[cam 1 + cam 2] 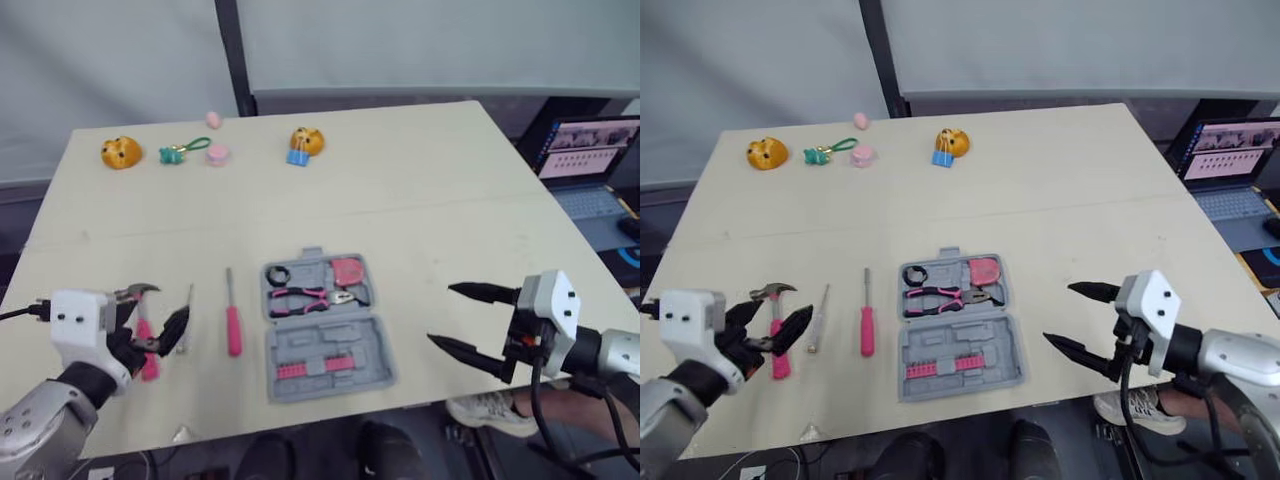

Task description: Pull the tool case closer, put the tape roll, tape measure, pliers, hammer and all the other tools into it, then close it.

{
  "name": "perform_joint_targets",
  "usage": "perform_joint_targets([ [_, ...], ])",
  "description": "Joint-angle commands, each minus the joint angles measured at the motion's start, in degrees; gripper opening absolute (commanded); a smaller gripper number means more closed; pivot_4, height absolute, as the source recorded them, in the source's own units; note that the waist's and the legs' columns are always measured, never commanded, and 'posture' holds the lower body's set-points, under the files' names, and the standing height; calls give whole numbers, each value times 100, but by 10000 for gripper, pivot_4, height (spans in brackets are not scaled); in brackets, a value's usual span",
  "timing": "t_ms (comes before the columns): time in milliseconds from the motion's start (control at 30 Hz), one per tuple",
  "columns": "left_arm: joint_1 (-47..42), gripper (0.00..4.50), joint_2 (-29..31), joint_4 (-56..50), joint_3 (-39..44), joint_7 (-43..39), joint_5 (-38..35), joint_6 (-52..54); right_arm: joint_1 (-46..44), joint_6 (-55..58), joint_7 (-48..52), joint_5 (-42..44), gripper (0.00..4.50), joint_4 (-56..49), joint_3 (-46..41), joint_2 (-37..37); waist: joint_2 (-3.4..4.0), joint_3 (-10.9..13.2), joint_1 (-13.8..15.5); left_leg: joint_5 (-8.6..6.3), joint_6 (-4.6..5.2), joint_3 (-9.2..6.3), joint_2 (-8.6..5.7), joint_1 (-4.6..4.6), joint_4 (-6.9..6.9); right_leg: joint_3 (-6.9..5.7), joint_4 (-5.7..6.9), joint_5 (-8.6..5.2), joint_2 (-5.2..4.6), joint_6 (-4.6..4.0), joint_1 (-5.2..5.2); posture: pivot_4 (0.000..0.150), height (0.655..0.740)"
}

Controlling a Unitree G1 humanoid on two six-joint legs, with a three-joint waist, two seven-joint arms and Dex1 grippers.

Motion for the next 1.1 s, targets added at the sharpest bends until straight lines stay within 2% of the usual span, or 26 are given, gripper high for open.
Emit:
perform_joint_targets([
  [33,-335,44779,-59,-15,-39,708,-137,552,-159,177,-162,181,44641,-277,-87,-131,0,0,8,0,0,0,-1,-1,-3,0,-5,0,0,0,0,1500,7400],
  [200,-789,44779,-227,255,-255,1086,-88,1028,-321,567,-313,318,44641,-389,-211,-339,0,1,31,1,-2,2,-2,-1,3,1,-7,0,1,1,4,1500,7400],
  [367,-1226,44779,-348,737,-594,1110,206,1187,-209,815,-350,352,44641,-463,-322,-460,-2,2,42,8,-14,1,-1,0,9,1,-5,2,1,3,5,1500,7400],
  [800,-1591,44779,-383,1421,-1203,683,1089,1210,96,956,-402,343,44641,-588,-618,-406,-4,3,32,9,-15,3,0,-1,3,1,2,3,1,6,0,1500,7400],
  [1100,-1736,44779,-432,1787,-1606,350,1730,1066,353,628,-234,362,44641,-573,-798,-236,-4,3,37,9,-16,2,0,-3,3,0,-2,5,1,9,0,1500,7400],
])
